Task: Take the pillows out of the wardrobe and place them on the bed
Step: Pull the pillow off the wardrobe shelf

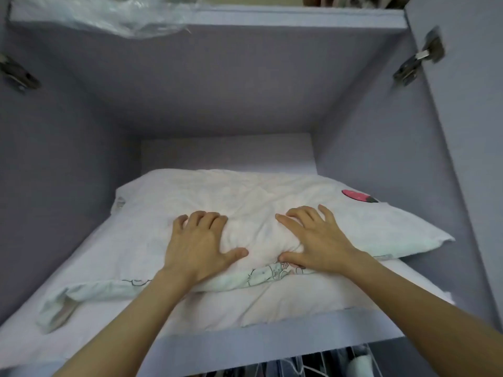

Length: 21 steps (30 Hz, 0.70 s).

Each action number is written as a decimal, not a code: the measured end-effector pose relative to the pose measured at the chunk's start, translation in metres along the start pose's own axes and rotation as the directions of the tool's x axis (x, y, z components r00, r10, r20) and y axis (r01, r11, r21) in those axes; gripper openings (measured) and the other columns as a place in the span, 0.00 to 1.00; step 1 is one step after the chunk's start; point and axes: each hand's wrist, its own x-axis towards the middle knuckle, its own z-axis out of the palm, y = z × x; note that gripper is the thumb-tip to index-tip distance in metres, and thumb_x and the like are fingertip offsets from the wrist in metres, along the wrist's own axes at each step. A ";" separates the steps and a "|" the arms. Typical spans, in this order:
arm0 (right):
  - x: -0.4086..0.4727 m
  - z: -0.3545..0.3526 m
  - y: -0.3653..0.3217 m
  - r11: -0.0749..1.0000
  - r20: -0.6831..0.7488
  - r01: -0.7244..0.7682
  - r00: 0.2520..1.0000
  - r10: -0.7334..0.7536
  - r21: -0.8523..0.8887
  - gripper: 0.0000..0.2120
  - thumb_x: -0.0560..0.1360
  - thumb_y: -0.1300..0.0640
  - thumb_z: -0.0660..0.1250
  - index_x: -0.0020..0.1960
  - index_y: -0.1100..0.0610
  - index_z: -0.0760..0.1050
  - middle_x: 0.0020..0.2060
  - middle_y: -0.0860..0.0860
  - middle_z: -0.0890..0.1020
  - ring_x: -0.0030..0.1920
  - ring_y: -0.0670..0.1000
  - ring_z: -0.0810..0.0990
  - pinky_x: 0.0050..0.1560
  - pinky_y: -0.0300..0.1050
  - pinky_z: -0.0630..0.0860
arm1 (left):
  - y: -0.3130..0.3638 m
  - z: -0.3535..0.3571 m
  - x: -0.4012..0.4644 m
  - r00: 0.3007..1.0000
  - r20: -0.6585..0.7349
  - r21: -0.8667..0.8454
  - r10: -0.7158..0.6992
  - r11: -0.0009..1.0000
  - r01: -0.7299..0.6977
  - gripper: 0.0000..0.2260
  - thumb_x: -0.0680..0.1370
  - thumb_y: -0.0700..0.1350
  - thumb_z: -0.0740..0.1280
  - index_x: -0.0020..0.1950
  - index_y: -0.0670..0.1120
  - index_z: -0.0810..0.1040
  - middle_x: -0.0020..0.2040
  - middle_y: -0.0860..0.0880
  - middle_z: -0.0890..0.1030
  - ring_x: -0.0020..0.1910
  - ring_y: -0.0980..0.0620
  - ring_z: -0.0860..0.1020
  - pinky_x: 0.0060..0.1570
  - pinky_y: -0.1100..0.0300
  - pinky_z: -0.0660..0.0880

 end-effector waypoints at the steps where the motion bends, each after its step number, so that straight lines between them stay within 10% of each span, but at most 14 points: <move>1: 0.007 0.008 -0.002 1.000 -0.099 0.024 0.995 -0.025 -0.013 0.36 0.65 0.31 0.51 0.67 0.48 0.67 0.62 0.50 0.73 0.65 0.53 0.70 0.69 0.54 0.54 | 0.000 0.010 0.001 0.997 -0.081 0.015 0.019 1.000 -0.018 0.30 0.68 0.68 0.51 0.54 0.49 0.76 0.53 0.52 0.80 0.55 0.47 0.75 0.56 0.48 0.67; 6: 0.014 0.012 -0.014 0.992 -0.498 0.119 0.858 -0.126 -0.046 0.07 0.67 0.57 0.58 0.38 0.56 0.74 0.33 0.51 0.77 0.34 0.56 0.77 0.39 0.45 0.60 | 0.008 0.014 0.004 0.920 -0.387 0.038 0.062 0.998 -0.051 0.13 0.74 0.49 0.57 0.33 0.46 0.72 0.31 0.48 0.76 0.31 0.45 0.75 0.32 0.56 0.70; 21: -0.097 -0.054 -0.052 0.951 -0.589 0.310 0.769 -0.249 0.003 0.13 0.75 0.51 0.62 0.38 0.58 0.79 0.35 0.52 0.80 0.37 0.54 0.75 0.38 0.46 0.67 | 0.029 -0.038 -0.106 0.791 -0.604 -0.123 0.093 0.970 -0.208 0.14 0.78 0.48 0.57 0.35 0.43 0.73 0.34 0.47 0.74 0.37 0.47 0.70 0.40 0.56 0.63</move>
